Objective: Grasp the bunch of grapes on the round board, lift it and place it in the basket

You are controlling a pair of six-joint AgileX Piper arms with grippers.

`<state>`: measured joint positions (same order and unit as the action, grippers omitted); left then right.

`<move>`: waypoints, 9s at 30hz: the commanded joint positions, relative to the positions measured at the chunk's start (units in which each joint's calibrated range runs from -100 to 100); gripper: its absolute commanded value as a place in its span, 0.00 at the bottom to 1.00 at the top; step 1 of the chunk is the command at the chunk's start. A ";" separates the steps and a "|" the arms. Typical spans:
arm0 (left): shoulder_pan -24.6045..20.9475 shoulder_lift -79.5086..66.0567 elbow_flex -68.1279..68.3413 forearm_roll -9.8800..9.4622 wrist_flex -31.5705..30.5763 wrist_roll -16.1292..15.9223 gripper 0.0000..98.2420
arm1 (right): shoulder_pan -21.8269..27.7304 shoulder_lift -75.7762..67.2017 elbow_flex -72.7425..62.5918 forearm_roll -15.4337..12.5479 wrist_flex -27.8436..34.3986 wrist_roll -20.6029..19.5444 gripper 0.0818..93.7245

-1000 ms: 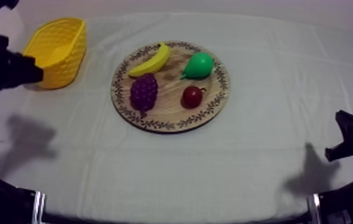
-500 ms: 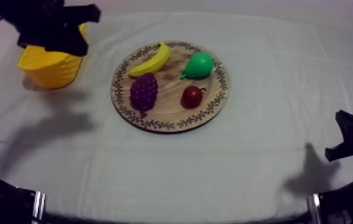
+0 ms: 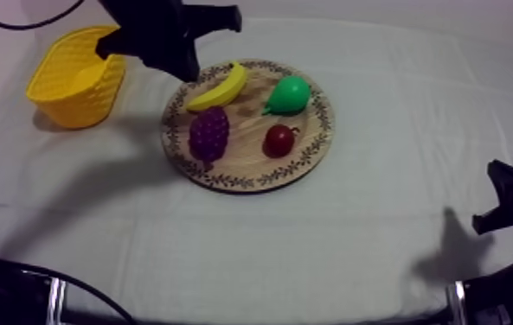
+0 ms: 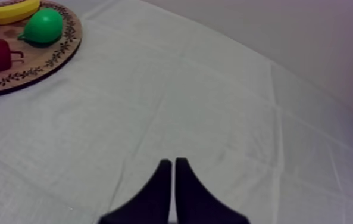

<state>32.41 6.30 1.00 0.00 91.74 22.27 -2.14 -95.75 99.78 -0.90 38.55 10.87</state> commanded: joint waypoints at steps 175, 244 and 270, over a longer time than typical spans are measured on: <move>-29.98 25.85 -21.36 -2.41 4.35 -18.61 0.63 | -0.01 0.00 0.00 -0.01 -0.01 0.00 0.00; -30.67 -4.08 7.24 0.41 -12.48 -20.08 0.66 | -0.01 0.00 0.00 -0.01 -0.01 0.00 0.00; -29.62 -49.44 55.47 1.24 -45.69 -22.45 0.03 | -0.01 0.00 0.00 -0.01 -0.01 0.00 0.00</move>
<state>2.75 -38.67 51.56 1.22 47.82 0.00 -2.14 -95.75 99.78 -0.90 38.55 10.87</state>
